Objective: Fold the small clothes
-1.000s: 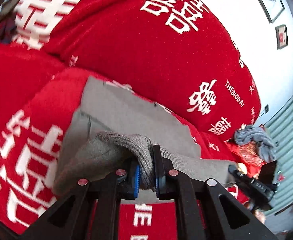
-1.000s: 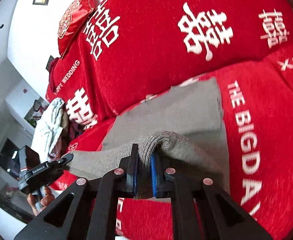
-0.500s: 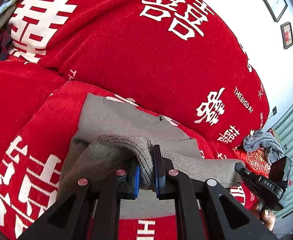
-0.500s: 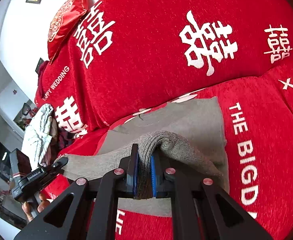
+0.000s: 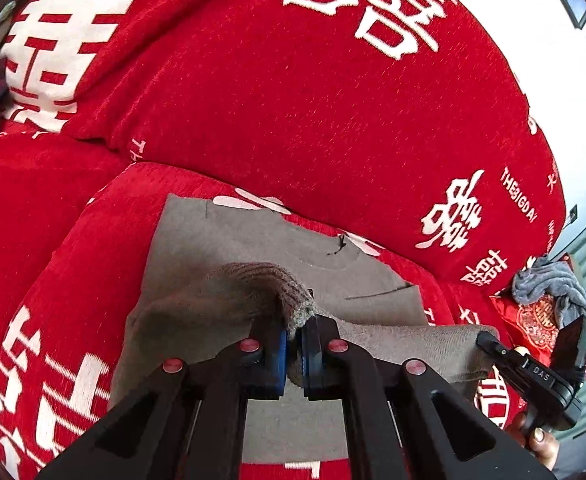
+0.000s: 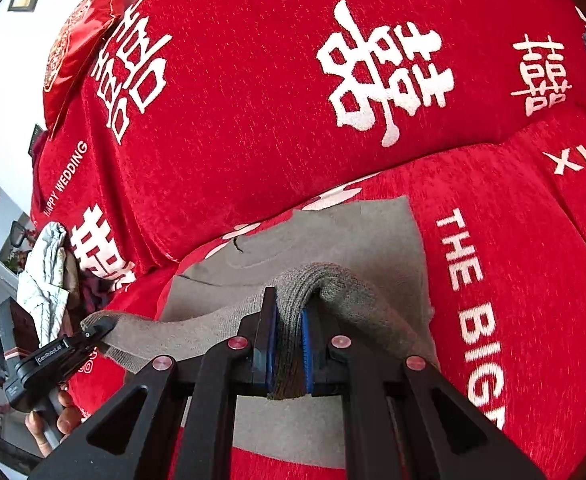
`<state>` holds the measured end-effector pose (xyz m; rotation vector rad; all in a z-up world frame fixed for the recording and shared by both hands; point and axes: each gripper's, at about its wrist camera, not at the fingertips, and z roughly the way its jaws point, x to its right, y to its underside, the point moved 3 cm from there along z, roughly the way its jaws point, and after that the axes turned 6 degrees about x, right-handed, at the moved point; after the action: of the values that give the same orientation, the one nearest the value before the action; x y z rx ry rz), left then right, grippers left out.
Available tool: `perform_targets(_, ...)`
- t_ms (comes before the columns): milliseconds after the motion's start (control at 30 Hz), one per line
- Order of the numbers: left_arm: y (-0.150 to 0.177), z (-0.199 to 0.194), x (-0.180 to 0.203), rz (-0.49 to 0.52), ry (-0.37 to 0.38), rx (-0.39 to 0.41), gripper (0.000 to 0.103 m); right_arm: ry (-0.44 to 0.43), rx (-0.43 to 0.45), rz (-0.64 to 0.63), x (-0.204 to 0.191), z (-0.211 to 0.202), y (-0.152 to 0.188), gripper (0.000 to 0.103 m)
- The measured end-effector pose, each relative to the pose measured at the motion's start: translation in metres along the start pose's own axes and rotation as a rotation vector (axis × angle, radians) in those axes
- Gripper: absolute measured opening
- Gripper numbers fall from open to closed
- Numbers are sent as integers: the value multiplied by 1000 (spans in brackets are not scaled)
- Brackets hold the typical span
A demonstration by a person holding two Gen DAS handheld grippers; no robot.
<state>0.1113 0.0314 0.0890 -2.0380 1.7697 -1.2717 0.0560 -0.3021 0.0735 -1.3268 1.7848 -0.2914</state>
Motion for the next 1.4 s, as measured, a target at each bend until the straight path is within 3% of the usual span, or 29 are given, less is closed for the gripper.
perform_targets(167,-9,26,-5,-37,-8,-34,6,17,-19,-22,-3,17,-7,11)
perform_targets(667,-43,51,-18,-48,-26,-7,6,32,-38,-14,-4,63,-41,11)
perform_targets(900,-55,72,-24,-51,-46,-17,6,30,-72,57,10,94,-49,11)
perform_targets(1300,-52,138,-45,-50,-125,-125,6,64,-157,169,45,152,-37,11)
perform_targets(1333,-51,143,-49,-58,-134,-144,8,55,-164,194,49,155,-36,12)
perform_targets(1400,-51,152,-58,-93,-143,-179,38,38,-177,233,56,160,-34,16)
